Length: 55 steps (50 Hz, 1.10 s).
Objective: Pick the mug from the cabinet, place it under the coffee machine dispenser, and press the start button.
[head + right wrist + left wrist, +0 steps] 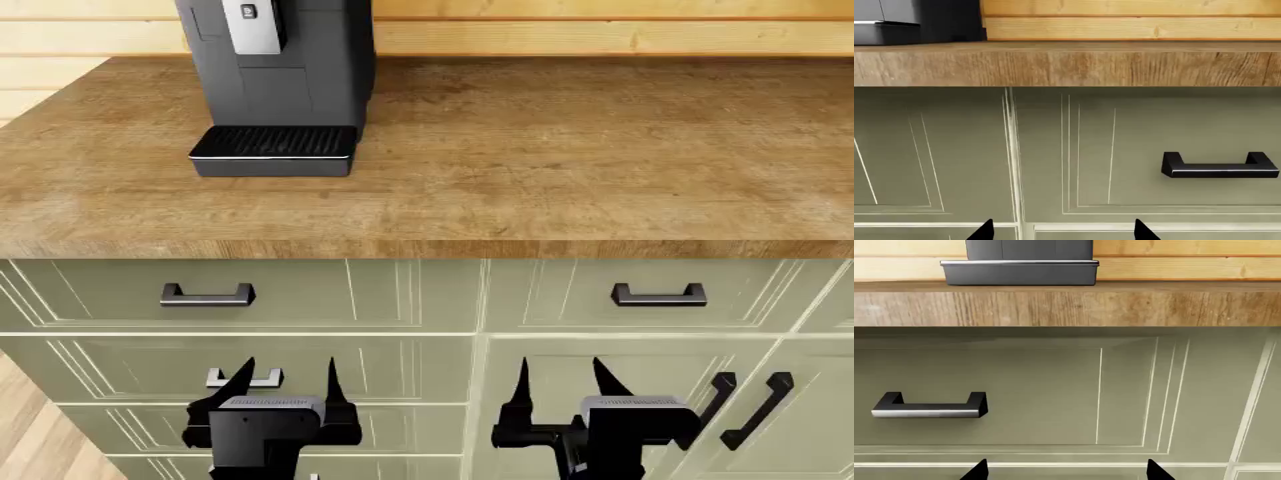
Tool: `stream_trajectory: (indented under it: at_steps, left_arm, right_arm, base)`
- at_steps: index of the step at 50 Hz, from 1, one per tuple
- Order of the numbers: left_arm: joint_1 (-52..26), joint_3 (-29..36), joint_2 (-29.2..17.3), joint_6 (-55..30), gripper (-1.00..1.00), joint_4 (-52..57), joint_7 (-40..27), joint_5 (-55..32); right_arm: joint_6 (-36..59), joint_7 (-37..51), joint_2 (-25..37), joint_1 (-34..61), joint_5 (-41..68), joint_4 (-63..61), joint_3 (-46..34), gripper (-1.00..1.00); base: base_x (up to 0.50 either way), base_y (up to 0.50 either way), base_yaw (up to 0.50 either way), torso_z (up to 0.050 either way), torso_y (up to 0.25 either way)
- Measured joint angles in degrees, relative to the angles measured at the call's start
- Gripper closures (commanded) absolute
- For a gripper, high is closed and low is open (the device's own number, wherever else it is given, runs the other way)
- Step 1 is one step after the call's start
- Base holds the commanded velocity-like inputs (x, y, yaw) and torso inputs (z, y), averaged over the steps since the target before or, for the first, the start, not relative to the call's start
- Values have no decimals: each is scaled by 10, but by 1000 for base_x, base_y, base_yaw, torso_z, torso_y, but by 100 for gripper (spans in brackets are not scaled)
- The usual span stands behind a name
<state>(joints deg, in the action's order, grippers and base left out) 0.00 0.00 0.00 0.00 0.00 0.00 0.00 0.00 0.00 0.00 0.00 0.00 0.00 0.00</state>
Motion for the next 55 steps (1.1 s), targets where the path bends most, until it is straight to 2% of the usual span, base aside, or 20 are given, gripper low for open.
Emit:
stream_trajectory:
  at_steps: [5,10,17,24,37,41,55]
  left_arm:
    - [0,5,-5,-2,-100,1,-4,-6]
    - [5,15,-14,-9,-100,10,-3,-15]
    - [16,24,-32,-52,-100,79,3,-37]
    - [-10,17,-54,-140,-100,200,0,-69]
    - [-134,-5,-77,-299,-100,350,-25,-118]
    - [-160,-10,-81,-332,-100,377,-31,-131]
    - [-201,-20,-98,-399,-100,427,-51,-147]
  right_arm:
    - [-1,4,5,-1,6,-2,-6,-100]
    - [-4,8,11,-3,16,-6,-13,-100]
    - [12,15,21,-18,31,-57,-25,-100]
    - [95,26,37,-20,48,-210,-34,-100]
    - [270,50,59,67,103,-421,-19,-100]
    - [313,56,66,90,119,-459,-12,-100]
    - [392,63,71,124,181,-518,15,-100]
  base:
    - [0,0,0,0,0]
    - [0,0,0,49,25]
    - [0,0,0,50,28]
    - [0,0,0,50,29]
    - [0,0,0,50,30]
    - [0,304,0,50,20]
    - [0,500,0,0,0]
